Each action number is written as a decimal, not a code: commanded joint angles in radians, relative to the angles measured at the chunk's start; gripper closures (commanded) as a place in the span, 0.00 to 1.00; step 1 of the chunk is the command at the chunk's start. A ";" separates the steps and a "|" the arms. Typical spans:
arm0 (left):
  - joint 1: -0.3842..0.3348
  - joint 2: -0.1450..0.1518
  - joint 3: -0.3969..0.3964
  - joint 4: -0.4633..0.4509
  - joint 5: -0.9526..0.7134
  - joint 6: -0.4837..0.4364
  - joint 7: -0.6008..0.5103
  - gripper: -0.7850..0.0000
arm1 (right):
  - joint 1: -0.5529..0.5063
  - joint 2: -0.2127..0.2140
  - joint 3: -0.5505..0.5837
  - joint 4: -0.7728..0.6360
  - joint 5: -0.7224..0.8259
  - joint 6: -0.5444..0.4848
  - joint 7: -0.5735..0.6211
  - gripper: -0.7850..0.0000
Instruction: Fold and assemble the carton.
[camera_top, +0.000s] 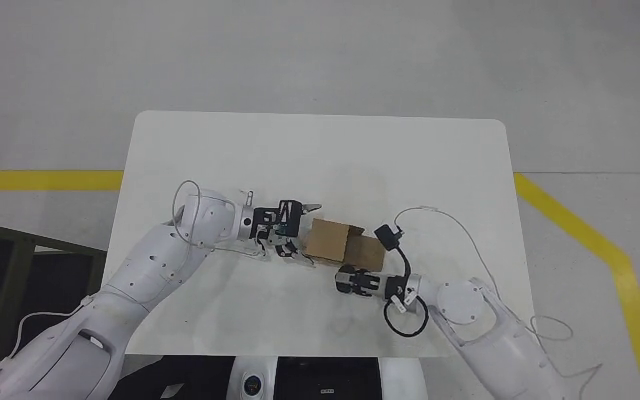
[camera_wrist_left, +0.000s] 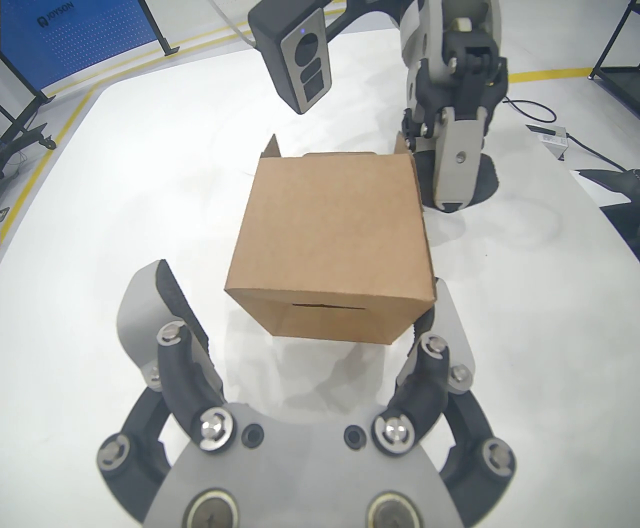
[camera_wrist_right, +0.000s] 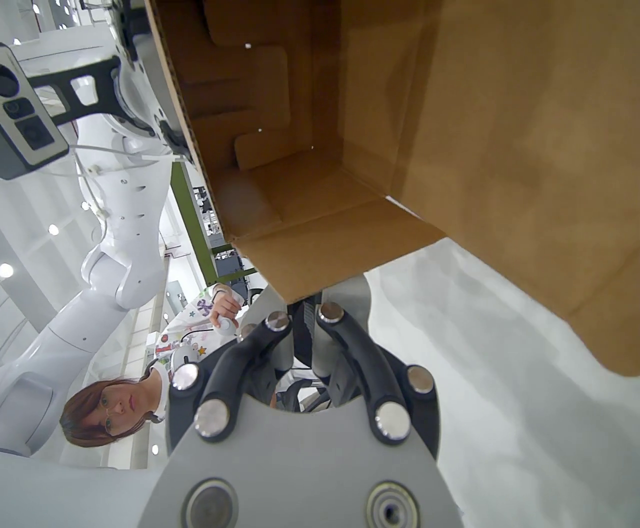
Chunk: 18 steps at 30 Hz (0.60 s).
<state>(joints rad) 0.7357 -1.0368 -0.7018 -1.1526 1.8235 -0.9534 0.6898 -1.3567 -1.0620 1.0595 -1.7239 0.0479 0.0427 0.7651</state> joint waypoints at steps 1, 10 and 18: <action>0.001 0.000 0.001 -0.001 -0.001 -0.003 -0.001 0.00 | 0.009 0.000 0.004 0.009 0.000 -0.004 0.006 1.00; 0.021 -0.003 0.001 -0.006 -0.036 0.014 -0.042 0.00 | 0.017 0.016 0.040 -0.003 0.005 -0.021 0.170 1.00; 0.086 -0.001 -0.039 -0.057 -0.142 0.061 -0.182 0.00 | -0.034 0.036 0.149 0.000 -0.020 -0.043 0.106 1.00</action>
<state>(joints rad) 0.8103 -1.0393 -0.7347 -1.1965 1.6930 -0.8953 0.5300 -1.3915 -1.0267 1.2036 -1.7314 0.0316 0.0046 0.8769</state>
